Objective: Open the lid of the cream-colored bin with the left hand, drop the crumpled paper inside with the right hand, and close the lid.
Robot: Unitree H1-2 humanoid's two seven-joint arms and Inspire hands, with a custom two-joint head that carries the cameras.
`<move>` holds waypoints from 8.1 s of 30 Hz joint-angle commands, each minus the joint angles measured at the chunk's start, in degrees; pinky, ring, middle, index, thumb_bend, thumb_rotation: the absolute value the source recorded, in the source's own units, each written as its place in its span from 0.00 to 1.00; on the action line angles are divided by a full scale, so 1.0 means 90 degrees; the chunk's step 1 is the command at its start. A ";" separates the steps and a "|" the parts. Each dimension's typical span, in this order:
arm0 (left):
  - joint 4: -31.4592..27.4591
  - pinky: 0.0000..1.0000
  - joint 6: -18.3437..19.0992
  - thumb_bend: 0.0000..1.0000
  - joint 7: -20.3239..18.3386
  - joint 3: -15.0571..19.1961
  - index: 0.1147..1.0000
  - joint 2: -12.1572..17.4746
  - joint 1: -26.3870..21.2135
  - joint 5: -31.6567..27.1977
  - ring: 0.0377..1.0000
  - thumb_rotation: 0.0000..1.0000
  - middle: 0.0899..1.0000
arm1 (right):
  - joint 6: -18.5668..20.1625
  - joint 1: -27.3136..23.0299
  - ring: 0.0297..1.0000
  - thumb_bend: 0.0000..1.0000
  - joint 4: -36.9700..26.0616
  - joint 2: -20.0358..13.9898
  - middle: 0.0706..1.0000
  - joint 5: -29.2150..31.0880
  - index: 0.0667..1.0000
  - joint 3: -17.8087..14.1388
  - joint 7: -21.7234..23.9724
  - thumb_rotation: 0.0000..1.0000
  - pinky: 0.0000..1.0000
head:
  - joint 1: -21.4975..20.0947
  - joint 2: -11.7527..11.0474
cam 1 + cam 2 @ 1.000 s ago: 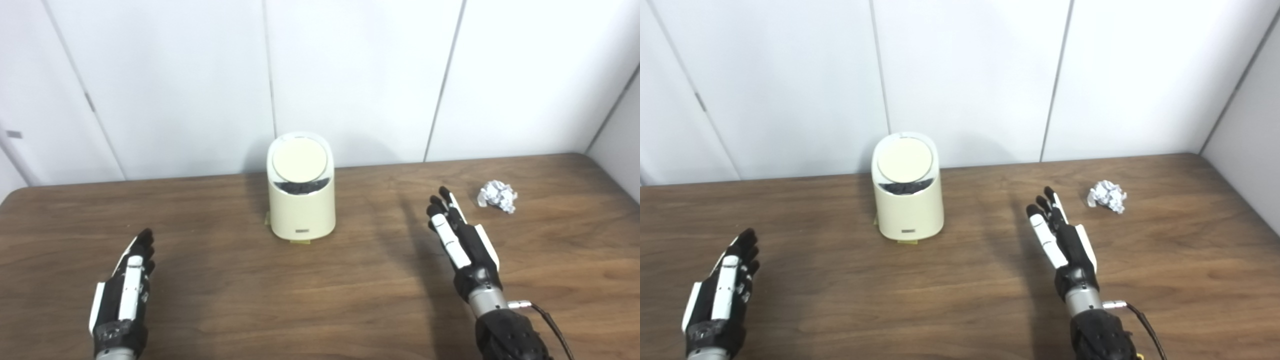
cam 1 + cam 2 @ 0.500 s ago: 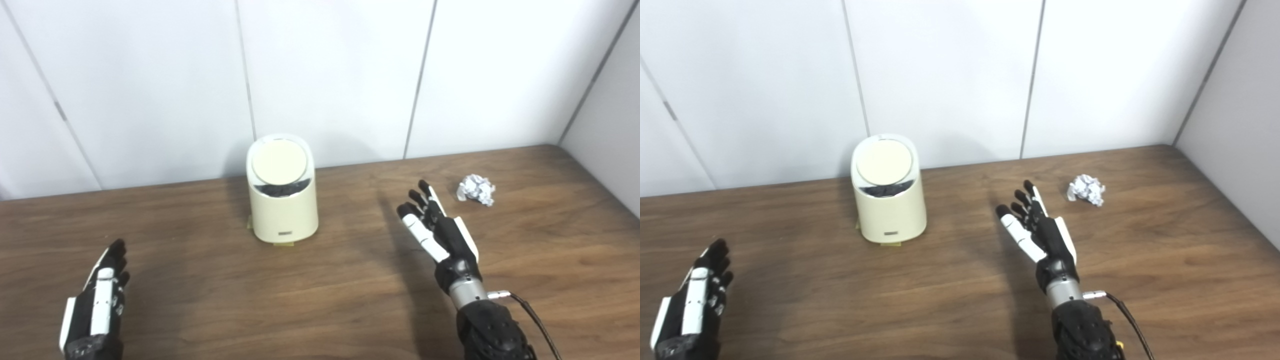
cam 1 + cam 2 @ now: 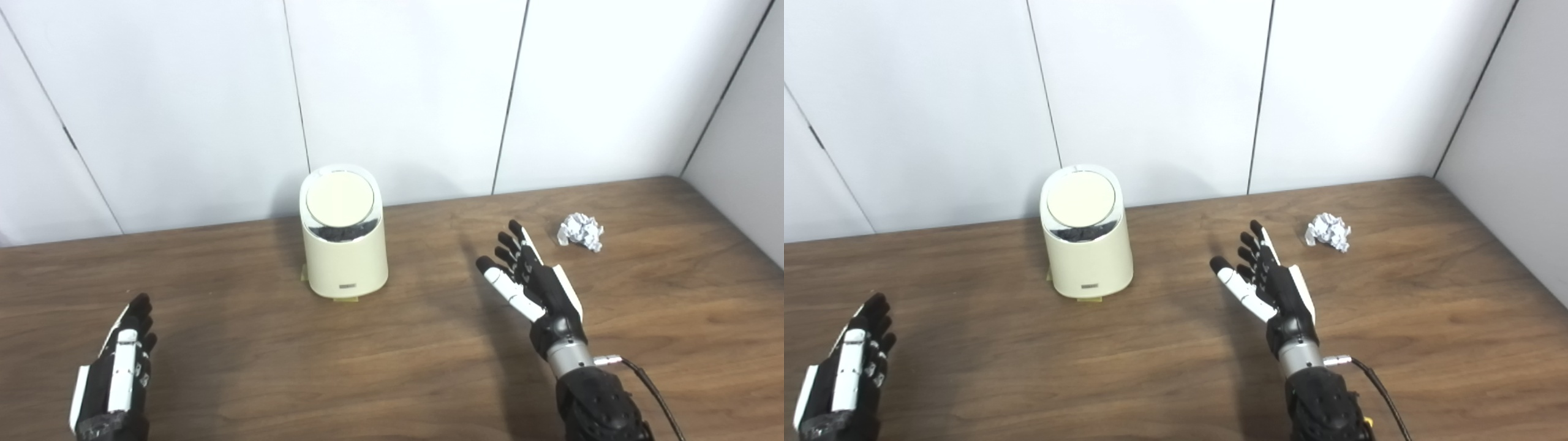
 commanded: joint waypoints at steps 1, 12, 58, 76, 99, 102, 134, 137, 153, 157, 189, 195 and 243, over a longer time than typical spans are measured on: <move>-0.0279 1.00 -0.0103 0.34 -0.0012 0.0010 0.94 0.0045 -0.0202 -0.0029 0.99 0.75 0.95 | -0.0269 -0.0237 0.93 0.56 -0.0120 0.0015 0.95 0.0020 0.99 -0.0006 -0.0012 0.48 0.89 | 0.0002 0.0010; -0.0458 1.00 0.0097 0.39 0.0057 -0.0110 0.94 -0.0018 -0.0164 0.0094 0.98 0.79 0.95 | -0.0086 -0.0187 0.91 0.54 -0.0171 -0.0076 0.94 0.0017 0.98 -0.0047 0.0046 0.51 0.86 | 0.0916 0.0066; -0.0067 0.90 0.1300 0.97 -0.0472 -0.2094 0.89 0.1007 -0.4052 0.2982 0.91 0.19 0.90 | -0.0181 -0.0240 0.90 0.55 0.0243 -0.0003 0.93 0.0011 0.97 0.0146 0.0066 0.43 0.83 | 0.1246 -0.0244; 0.1210 0.78 0.1497 0.97 -0.1767 -0.3742 0.91 0.1278 -0.5943 0.5213 0.90 0.25 0.91 | -0.0260 -0.0243 0.87 0.53 0.0308 0.0068 0.91 -0.0267 0.95 0.0270 -0.0028 0.41 0.81 | 0.1216 -0.0284; 0.2259 0.83 0.0541 0.98 -0.2007 -0.4339 0.90 0.1301 -0.6320 0.6774 0.92 0.16 0.92 | -0.0213 -0.0250 0.88 0.54 0.0190 0.0119 0.93 -0.0159 0.97 0.0258 0.0023 0.40 0.80 | 0.1227 -0.0244; 0.2329 0.84 0.0421 0.98 -0.1954 -0.4369 0.90 0.1263 -0.6284 0.6913 0.93 0.15 0.93 | -0.0228 -0.0258 0.88 0.54 0.0208 0.0124 0.92 -0.0152 0.97 0.0258 0.0021 0.40 0.80 | 0.1236 -0.0246; 0.2819 0.85 -0.0352 0.94 -0.1435 -0.4515 0.90 0.1030 -0.6219 0.7589 0.93 0.13 0.92 | -0.0149 -0.0255 0.87 0.56 0.0123 0.0130 0.91 -0.0546 0.96 0.0386 -0.0001 0.44 0.76 | 0.1164 -0.0254; 0.2875 0.88 -0.0460 0.97 -0.1357 -0.4647 0.90 0.1034 -0.6194 0.7833 0.94 0.11 0.91 | -0.0089 -0.0269 0.86 0.56 0.0075 0.0118 0.90 -0.0701 0.96 0.0453 -0.0027 0.45 0.74 | 0.1126 -0.0229; 0.3002 0.91 -0.0653 1.00 -0.1361 -0.4982 0.90 0.1049 -0.6086 0.8444 0.94 0.07 0.91 | -0.0188 -0.0288 0.85 0.56 0.0031 0.0237 0.91 -0.0266 0.97 0.0281 0.0022 0.37 0.75 | 0.1122 -0.0199; 0.2572 0.91 -0.0513 0.97 -0.1718 -0.4603 0.91 0.1105 -0.6064 0.8042 0.94 0.07 0.92 | -0.0173 -0.0275 0.85 0.56 0.0005 0.0248 0.91 -0.0237 0.97 0.0283 0.0014 0.36 0.75 | 0.1107 -0.0176; -0.0265 0.89 0.1044 0.48 -0.1491 -0.0493 0.90 0.0655 -0.3012 0.2813 0.91 0.84 0.90 | 0.0214 -0.0279 0.88 0.56 -0.0244 0.0317 0.93 0.0455 0.97 0.0033 0.0049 0.33 0.81 | 0.1109 -0.0152; -0.0471 0.92 0.1142 0.50 -0.1216 -0.0239 0.91 0.0365 -0.2339 0.2075 0.92 0.87 0.91 | 0.0295 -0.0258 0.89 0.55 -0.0319 0.0244 0.93 0.0409 0.96 -0.0008 0.0028 0.35 0.81 | 0.1106 -0.0128; 0.0008 1.00 0.0527 0.43 -0.0797 -0.0504 1.00 0.0171 -0.1034 0.0611 1.00 0.89 1.00 | 0.1168 -0.2074 0.87 0.81 -0.0661 -0.2992 0.89 -0.5213 0.86 -0.0946 0.3488 0.08 0.77 | -0.1627 -0.0185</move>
